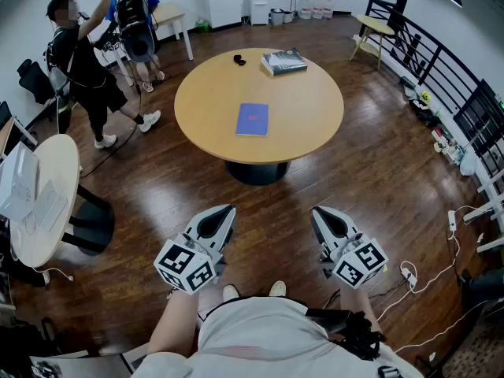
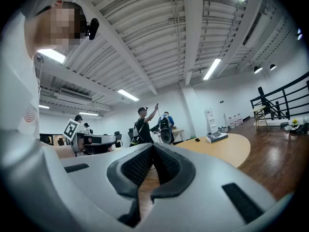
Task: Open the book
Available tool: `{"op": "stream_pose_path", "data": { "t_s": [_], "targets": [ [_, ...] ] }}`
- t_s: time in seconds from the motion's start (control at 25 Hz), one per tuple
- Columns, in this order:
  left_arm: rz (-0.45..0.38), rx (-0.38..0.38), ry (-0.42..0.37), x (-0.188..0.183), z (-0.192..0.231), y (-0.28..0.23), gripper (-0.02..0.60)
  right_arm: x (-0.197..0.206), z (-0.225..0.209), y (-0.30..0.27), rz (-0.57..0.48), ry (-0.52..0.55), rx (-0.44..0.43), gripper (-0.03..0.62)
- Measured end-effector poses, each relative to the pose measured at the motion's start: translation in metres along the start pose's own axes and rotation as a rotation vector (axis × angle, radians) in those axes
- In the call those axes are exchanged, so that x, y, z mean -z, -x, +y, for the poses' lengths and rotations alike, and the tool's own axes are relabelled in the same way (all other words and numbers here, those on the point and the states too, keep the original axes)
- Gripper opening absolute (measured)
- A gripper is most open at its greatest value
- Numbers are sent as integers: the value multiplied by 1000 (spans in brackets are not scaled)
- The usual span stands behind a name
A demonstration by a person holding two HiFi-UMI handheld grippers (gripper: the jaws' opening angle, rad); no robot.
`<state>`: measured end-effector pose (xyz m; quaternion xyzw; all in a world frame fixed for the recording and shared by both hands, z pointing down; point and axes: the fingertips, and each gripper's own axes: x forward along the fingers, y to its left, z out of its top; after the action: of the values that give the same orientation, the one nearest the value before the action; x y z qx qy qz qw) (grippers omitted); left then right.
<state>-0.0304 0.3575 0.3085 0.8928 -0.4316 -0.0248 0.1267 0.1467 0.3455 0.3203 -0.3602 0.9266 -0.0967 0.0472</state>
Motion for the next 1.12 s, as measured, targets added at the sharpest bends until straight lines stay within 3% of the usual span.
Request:
{"op": "stream_pose_path", "data": {
  "t_s": [0.4,0.68,0.92,1.12],
  "targets": [
    [-14,-49,-1,0,-30,-36,9,-3,-44,25,5,0,-52,0],
    [24,-45,2,17,-43,-57,9,5,-64,31,21,-19,-64,0],
    [13,-38,31,26,-31,-78,9,12,-84,22,60,-22,-49,0],
    [9,-17,58,22,11,-93,9,10,-94,-16,85,-15,-18,-1]
  ]
}}
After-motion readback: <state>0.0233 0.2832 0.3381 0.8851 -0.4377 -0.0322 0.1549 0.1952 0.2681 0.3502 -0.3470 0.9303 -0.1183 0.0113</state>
